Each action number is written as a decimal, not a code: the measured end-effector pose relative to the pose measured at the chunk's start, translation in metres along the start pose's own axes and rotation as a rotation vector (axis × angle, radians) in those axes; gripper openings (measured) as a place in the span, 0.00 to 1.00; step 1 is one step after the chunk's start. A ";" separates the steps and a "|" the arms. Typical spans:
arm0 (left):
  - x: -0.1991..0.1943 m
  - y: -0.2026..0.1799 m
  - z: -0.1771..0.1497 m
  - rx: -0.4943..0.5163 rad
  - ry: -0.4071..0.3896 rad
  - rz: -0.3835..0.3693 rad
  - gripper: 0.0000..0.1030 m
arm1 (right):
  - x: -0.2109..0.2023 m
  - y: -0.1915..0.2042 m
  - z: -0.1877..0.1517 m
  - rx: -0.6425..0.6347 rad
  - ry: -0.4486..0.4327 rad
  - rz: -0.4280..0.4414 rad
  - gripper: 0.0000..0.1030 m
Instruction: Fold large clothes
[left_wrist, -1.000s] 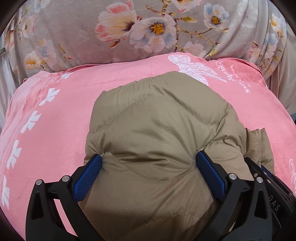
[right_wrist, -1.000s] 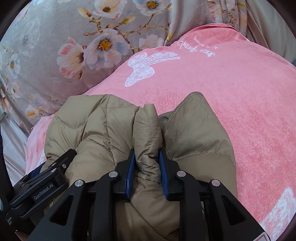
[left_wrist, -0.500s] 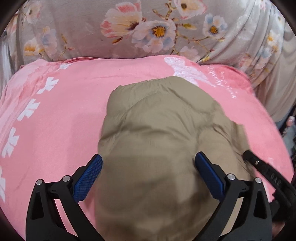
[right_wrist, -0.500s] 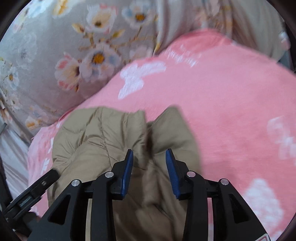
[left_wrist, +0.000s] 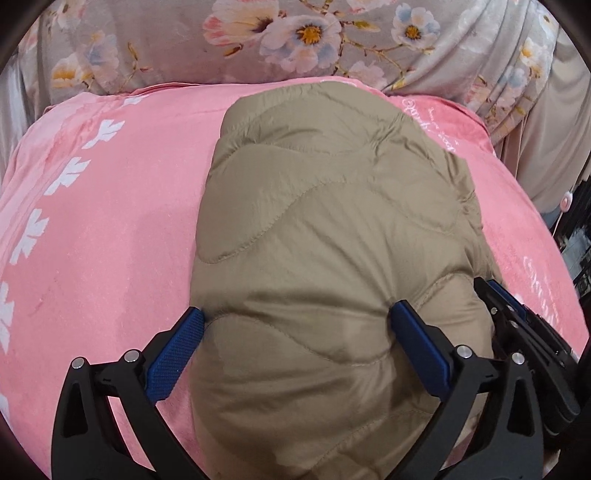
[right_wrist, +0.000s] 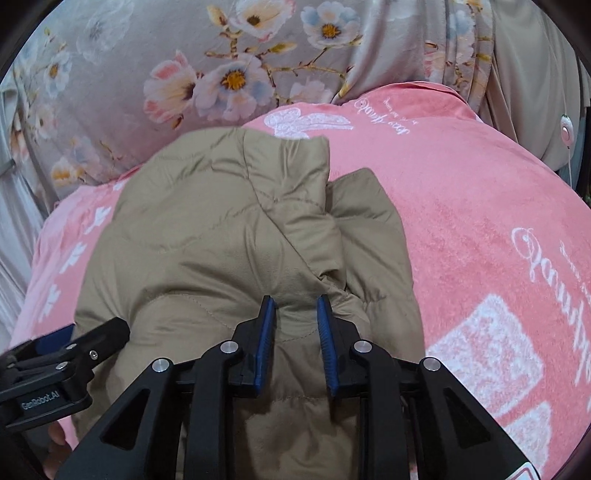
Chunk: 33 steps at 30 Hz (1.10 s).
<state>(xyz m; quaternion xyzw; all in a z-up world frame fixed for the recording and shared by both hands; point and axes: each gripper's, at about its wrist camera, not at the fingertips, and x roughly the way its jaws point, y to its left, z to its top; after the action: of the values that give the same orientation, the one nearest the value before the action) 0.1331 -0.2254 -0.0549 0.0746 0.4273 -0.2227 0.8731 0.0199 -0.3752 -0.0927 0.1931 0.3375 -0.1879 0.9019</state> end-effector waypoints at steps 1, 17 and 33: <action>-0.001 -0.002 -0.004 0.007 0.001 0.008 0.96 | 0.002 0.001 -0.001 -0.006 0.002 -0.008 0.22; 0.009 -0.007 -0.012 0.032 -0.002 0.040 0.96 | 0.004 0.000 -0.015 0.010 -0.046 0.000 0.23; 0.020 0.090 0.028 -0.293 0.165 -0.302 0.96 | 0.029 -0.111 0.018 0.432 0.287 0.335 0.86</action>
<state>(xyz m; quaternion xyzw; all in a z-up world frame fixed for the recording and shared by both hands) 0.2046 -0.1608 -0.0589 -0.0997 0.5312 -0.2796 0.7936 -0.0026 -0.4848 -0.1247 0.4581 0.3771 -0.0751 0.8014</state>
